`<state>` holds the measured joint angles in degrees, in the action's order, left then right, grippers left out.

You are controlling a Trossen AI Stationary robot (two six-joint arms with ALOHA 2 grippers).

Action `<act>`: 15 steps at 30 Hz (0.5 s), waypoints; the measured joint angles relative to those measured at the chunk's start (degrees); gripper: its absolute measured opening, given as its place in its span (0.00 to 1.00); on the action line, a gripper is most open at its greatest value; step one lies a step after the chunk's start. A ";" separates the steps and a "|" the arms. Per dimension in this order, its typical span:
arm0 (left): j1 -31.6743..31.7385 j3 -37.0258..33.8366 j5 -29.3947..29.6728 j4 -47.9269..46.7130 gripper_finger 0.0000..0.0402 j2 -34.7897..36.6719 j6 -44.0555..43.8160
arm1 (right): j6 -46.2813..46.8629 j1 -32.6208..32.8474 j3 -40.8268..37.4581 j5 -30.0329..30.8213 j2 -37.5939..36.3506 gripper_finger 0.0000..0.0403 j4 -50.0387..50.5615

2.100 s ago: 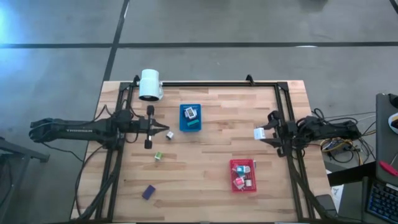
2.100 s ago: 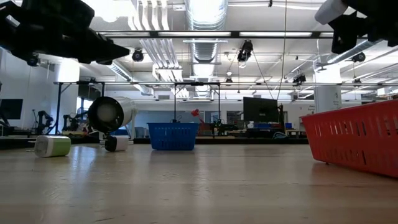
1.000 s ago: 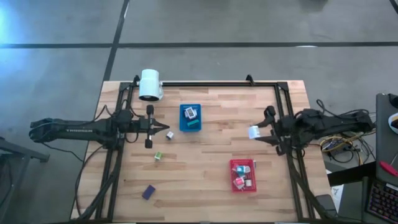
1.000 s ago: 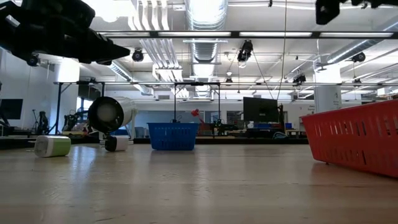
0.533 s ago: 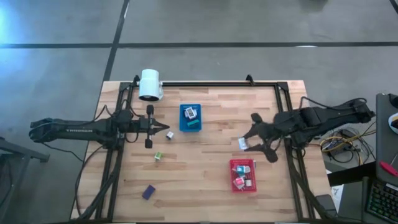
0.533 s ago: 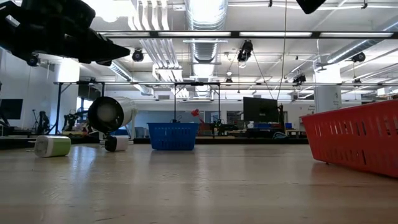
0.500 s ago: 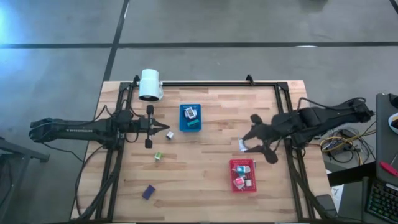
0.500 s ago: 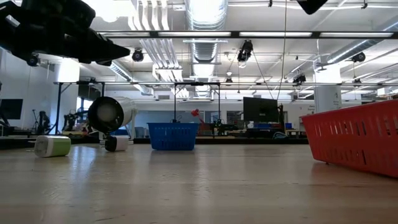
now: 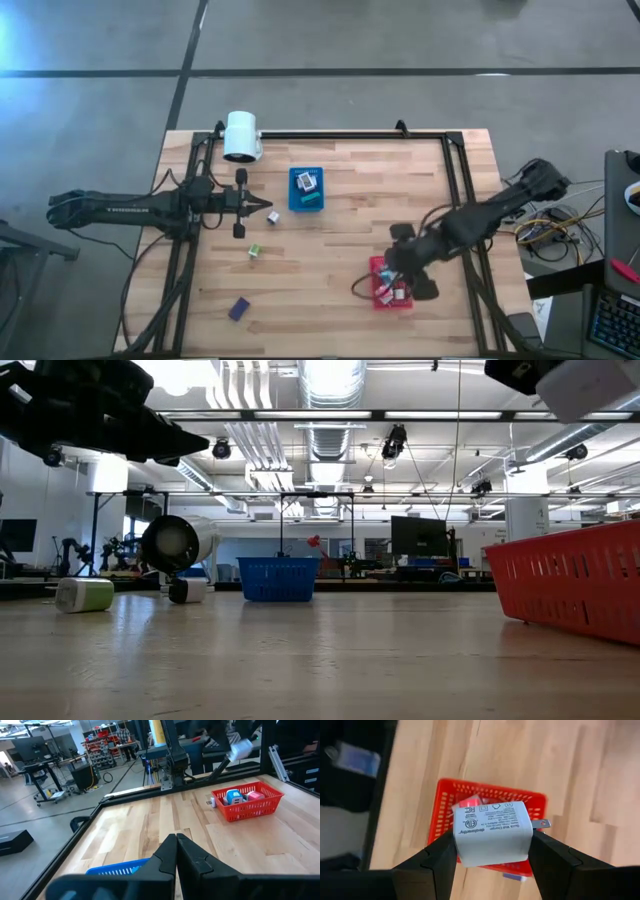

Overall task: Pick & Place Office items
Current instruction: Put the white charger adapter into the red bin

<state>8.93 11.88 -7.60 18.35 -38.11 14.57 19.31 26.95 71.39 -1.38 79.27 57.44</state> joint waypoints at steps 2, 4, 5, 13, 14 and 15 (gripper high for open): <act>0.00 0.00 0.00 0.00 0.03 0.00 -0.22 | 0.22 0.87 1.25 0.24 3.46 0.49 0.68; 0.00 0.00 0.00 0.00 0.03 0.00 -0.22 | 1.39 1.62 2.62 -0.20 6.80 0.49 3.13; 0.00 0.00 0.00 -0.02 0.03 -0.02 -0.24 | 2.19 1.93 3.25 -1.02 8.32 0.49 4.63; 0.00 0.00 -0.02 -0.03 0.03 0.00 -1.06 | 6.21 4.41 6.76 -6.46 18.19 0.49 8.64; 0.00 0.00 -0.02 -0.07 0.03 0.00 -1.09 | 6.19 4.71 6.91 -6.65 19.08 0.49 8.60; 0.00 0.00 -0.02 -0.11 0.03 0.00 -1.09 | 6.16 4.89 6.97 -6.66 19.73 0.49 8.45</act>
<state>8.93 11.88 -7.62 18.24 -38.11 13.47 25.47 31.84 78.37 -8.04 99.00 65.88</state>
